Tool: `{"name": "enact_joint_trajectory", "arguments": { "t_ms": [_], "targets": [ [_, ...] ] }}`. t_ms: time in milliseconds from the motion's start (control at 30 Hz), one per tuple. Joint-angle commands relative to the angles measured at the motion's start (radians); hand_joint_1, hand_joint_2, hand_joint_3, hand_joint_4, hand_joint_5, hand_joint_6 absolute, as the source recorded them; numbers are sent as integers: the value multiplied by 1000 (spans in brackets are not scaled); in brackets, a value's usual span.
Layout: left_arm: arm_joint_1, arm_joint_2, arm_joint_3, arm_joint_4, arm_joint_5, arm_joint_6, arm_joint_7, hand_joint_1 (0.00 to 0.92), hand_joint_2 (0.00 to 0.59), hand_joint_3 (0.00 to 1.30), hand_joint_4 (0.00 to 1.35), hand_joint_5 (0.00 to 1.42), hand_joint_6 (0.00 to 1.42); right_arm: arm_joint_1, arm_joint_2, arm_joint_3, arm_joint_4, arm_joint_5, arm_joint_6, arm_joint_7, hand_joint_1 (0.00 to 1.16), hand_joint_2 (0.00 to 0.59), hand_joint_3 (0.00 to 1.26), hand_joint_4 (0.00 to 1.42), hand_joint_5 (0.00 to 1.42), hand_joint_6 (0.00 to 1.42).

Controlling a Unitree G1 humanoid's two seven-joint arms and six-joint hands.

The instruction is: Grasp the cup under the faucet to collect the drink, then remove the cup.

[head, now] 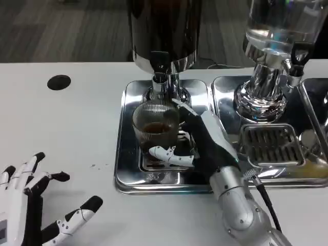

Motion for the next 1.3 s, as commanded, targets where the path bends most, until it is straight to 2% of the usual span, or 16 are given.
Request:
{"name": "enact_joint_trajectory", "arguments": {
  "t_ms": [33,267,500,767,967,1300],
  "targets": [
    [-4,10,18,9,-15,-13,9,0,74,531,0,141,63,-19,12,0,35,6,-24,-20,853,168,300,367,271,303],
    [2,5,27,8,-21,-20,7,0,81,533,0,141,63,-17,13,2,57,-4,-50,-60,886,174,462,511,396,441],
    [2,4,30,12,-36,-38,6,0,85,546,0,141,63,13,11,-6,56,2,-114,-109,892,174,594,637,509,558],
    [7,2,31,13,-41,-49,6,0,84,547,0,141,63,46,6,-16,31,-1,-147,-141,905,177,651,714,591,643],
    [-1,1,28,11,-40,-49,2,0,82,548,0,141,63,79,-6,-29,-27,-2,-158,-144,905,177,686,742,630,677],
    [-37,-2,0,31,-31,-49,-4,0,78,548,0,141,63,149,-30,-51,-168,0,-135,-125,909,178,708,771,653,701]
  ]
}}
